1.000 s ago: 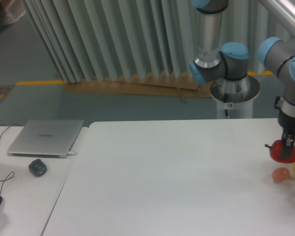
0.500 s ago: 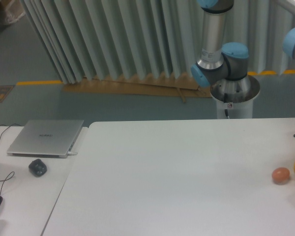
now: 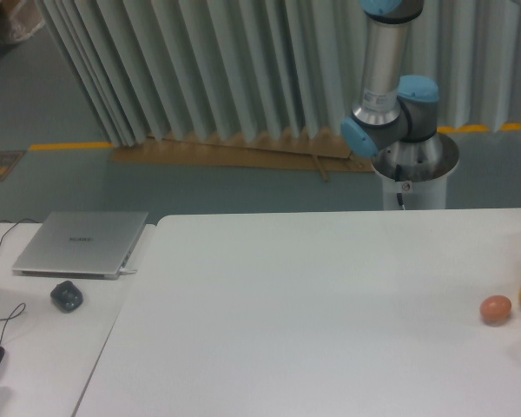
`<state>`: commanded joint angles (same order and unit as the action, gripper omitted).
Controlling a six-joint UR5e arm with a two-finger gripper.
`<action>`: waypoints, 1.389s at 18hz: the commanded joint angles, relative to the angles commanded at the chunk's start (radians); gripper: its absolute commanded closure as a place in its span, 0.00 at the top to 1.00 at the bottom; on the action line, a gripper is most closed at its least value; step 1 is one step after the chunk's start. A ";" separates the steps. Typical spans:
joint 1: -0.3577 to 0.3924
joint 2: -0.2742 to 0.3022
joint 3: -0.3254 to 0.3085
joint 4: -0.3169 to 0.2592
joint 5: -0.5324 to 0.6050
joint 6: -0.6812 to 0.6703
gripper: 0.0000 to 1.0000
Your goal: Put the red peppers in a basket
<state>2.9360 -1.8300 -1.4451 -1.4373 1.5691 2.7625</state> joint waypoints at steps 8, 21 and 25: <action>0.037 -0.023 0.011 0.152 0.075 0.095 0.48; 0.058 -0.141 0.045 0.328 0.106 0.112 0.48; 0.055 -0.169 0.049 0.333 0.106 0.140 0.48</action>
<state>2.9913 -1.9987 -1.3959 -1.1045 1.6751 2.9022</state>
